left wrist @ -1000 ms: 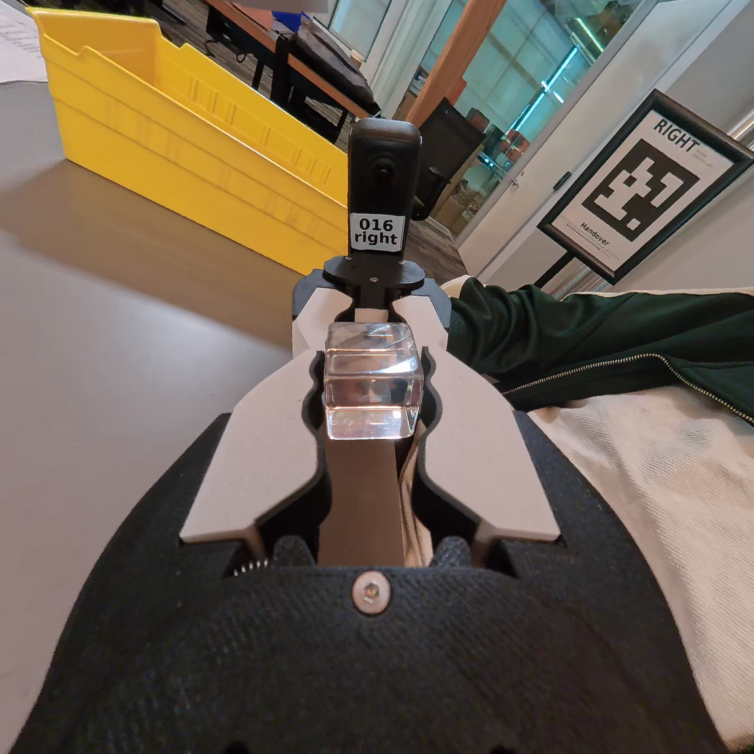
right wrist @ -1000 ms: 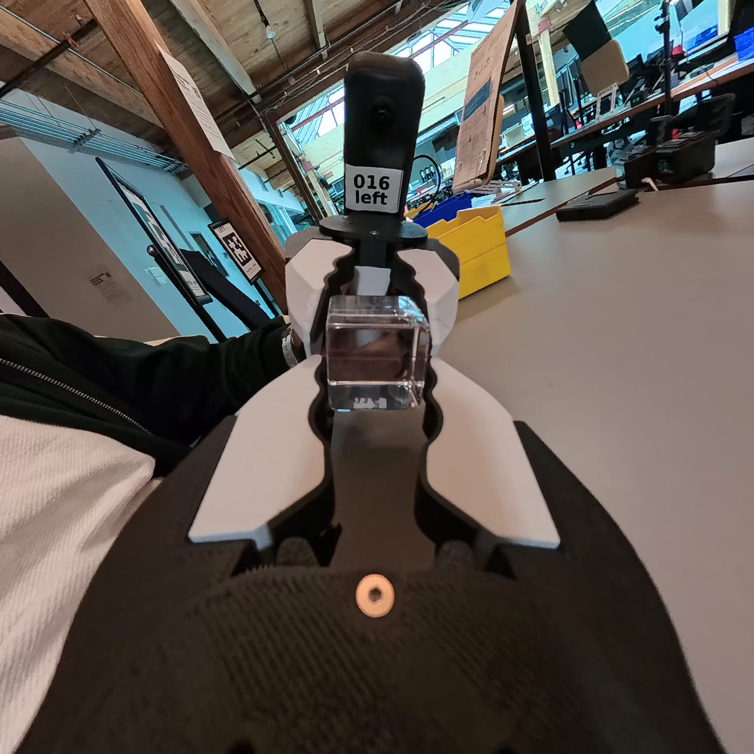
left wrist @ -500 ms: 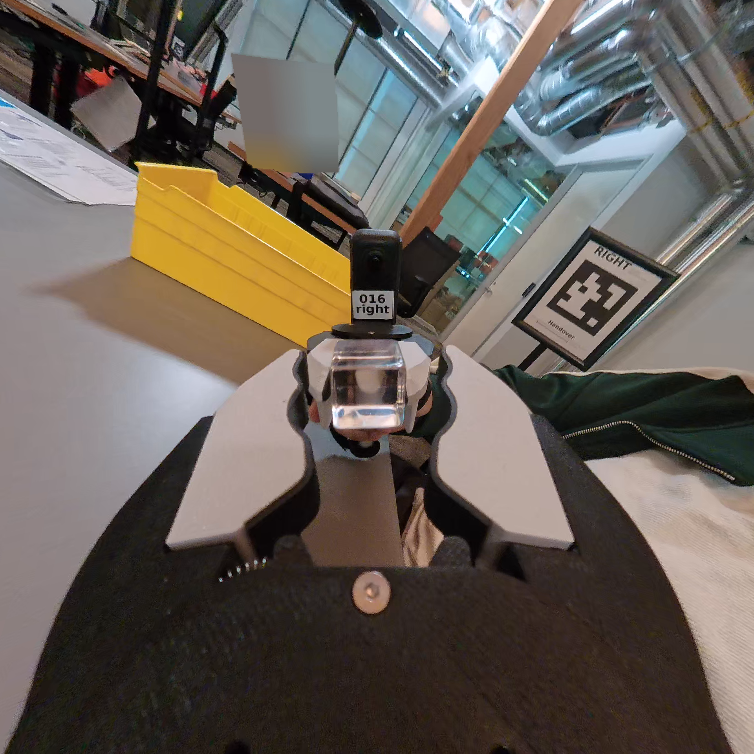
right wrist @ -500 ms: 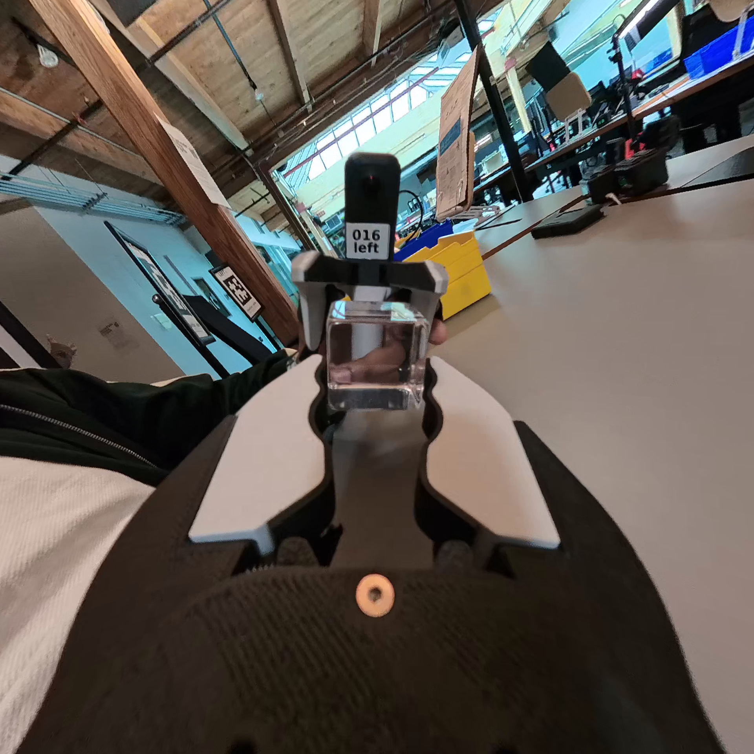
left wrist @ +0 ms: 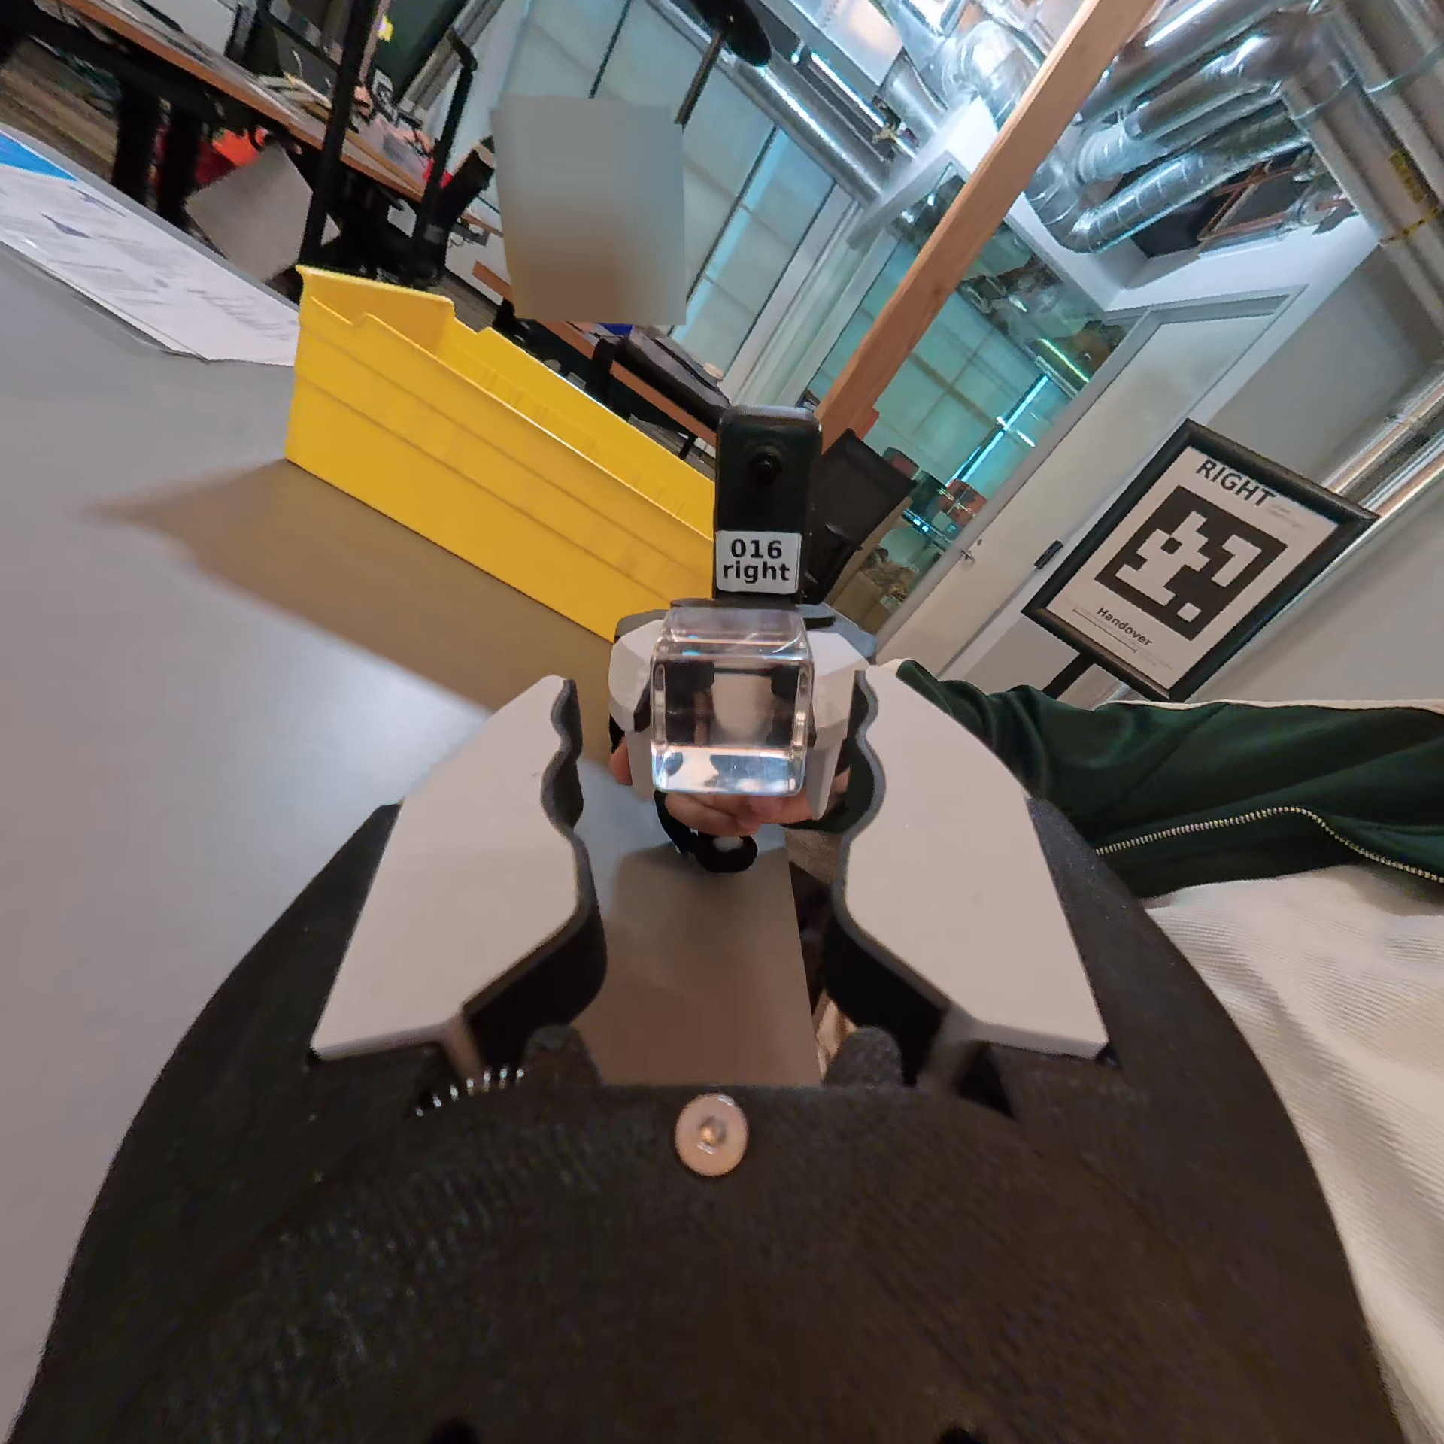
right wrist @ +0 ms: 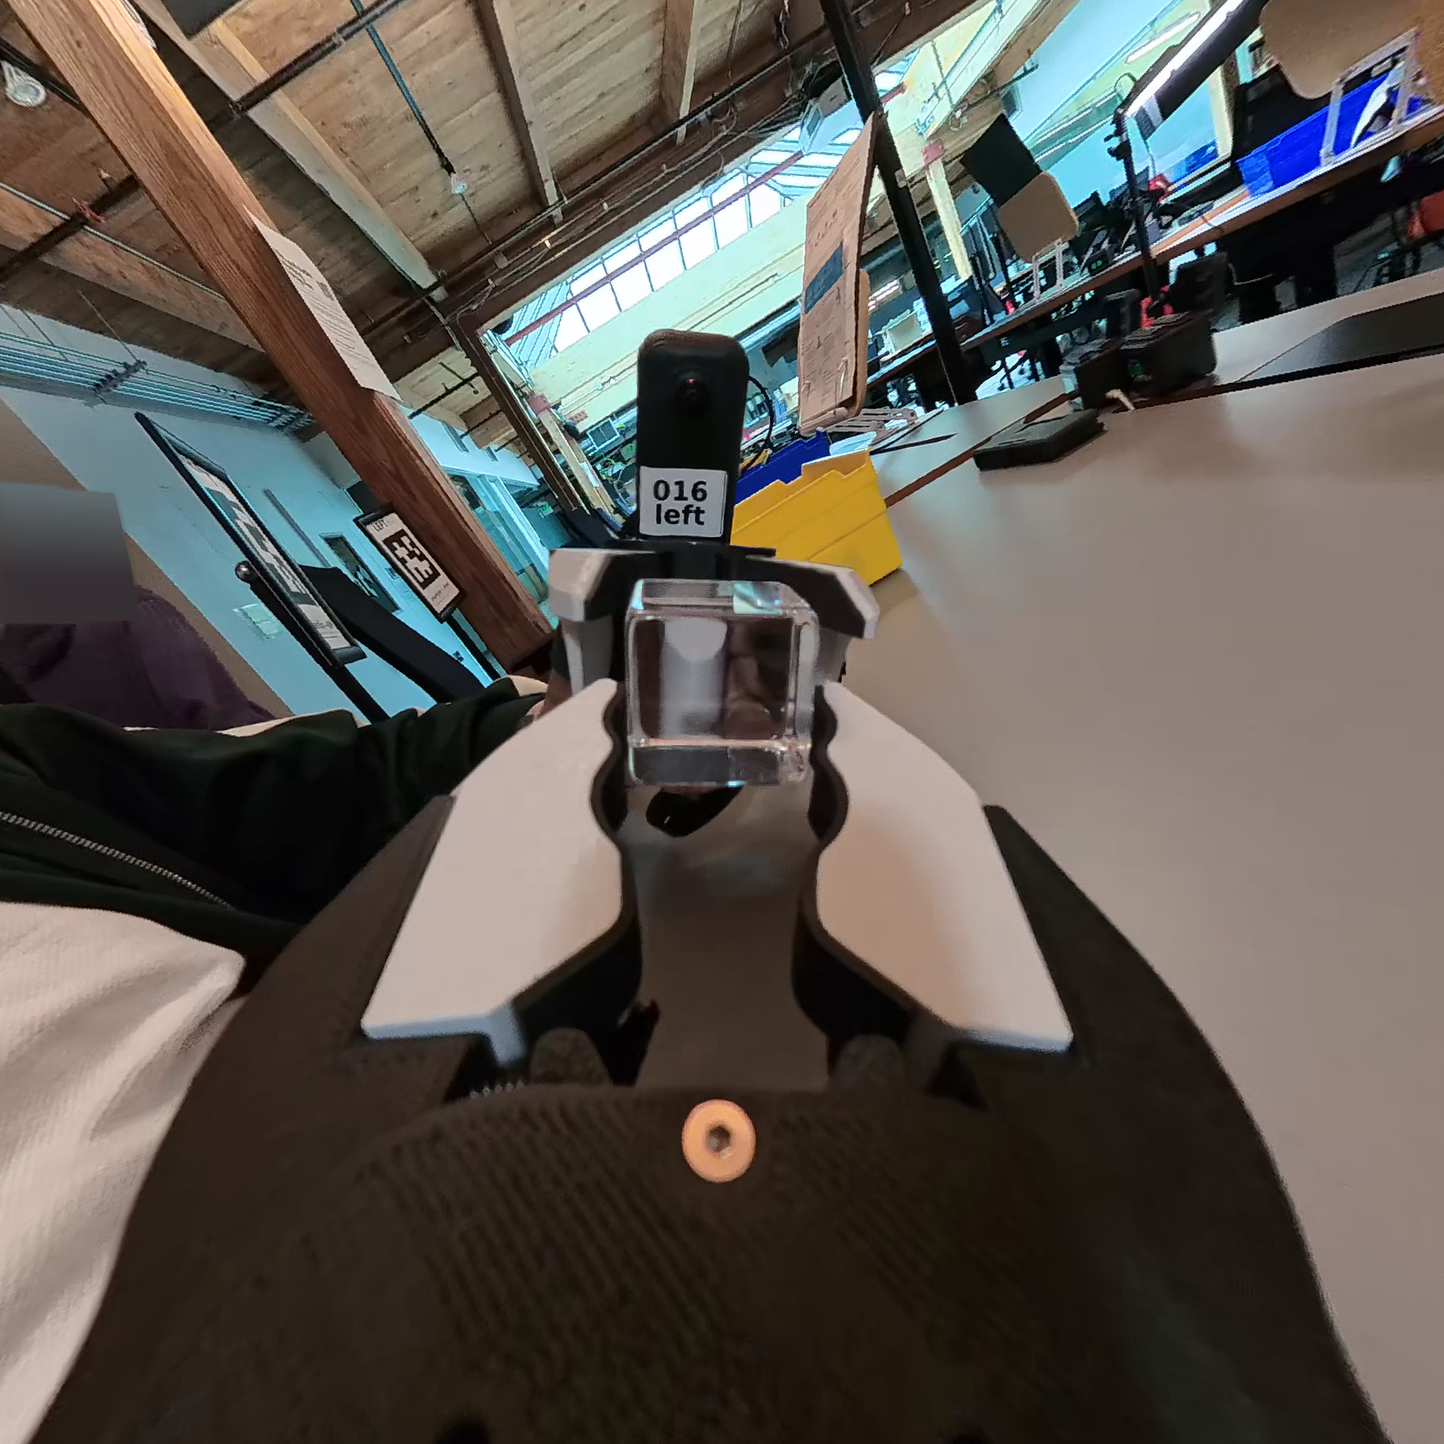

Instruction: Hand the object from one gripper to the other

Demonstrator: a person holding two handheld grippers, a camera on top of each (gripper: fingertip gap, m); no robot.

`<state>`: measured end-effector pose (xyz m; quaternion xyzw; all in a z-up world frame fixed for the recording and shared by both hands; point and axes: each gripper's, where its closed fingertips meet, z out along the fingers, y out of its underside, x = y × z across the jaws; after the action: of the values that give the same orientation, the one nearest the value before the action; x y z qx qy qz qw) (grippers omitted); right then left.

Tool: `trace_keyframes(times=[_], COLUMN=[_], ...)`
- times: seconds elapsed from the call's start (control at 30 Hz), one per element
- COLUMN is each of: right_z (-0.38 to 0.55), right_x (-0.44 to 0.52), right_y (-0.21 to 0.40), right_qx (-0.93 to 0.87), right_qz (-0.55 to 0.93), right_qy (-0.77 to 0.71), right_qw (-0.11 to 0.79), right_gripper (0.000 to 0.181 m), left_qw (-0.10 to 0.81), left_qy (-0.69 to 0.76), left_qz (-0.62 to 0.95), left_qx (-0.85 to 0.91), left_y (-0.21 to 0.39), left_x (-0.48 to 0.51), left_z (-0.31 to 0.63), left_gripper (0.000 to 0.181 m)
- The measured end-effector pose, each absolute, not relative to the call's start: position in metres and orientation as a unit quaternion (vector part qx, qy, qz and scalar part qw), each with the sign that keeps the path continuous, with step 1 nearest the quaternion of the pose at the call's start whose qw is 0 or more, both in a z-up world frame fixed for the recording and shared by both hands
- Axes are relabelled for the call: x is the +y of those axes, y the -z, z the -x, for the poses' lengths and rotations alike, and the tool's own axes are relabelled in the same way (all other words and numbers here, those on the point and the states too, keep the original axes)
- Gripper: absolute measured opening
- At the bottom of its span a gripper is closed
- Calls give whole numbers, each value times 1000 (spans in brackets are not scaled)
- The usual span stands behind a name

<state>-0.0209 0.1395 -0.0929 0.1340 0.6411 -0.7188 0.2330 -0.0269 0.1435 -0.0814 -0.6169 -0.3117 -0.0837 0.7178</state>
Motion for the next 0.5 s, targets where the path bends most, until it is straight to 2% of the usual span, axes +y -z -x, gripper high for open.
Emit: trace_keyframes(times=[0.13,0.33,0.5], right_z=[22,24,22], right_x=[138,138,137], right_y=[91,91,93], right_qx=[631,631,633], right_qz=[-146,-150,-148], right_qy=[728,730,728], right_qw=[225,216,219], right_gripper=[44,44,44], left_qw=[720,729,736], left_qy=[83,50,51], left_qz=[612,609,599], left_qx=[-318,-309,-311], left_y=[85,82,81], left_x=[148,149,148], left_z=[28,27,28], left_gripper=[66,53,54])
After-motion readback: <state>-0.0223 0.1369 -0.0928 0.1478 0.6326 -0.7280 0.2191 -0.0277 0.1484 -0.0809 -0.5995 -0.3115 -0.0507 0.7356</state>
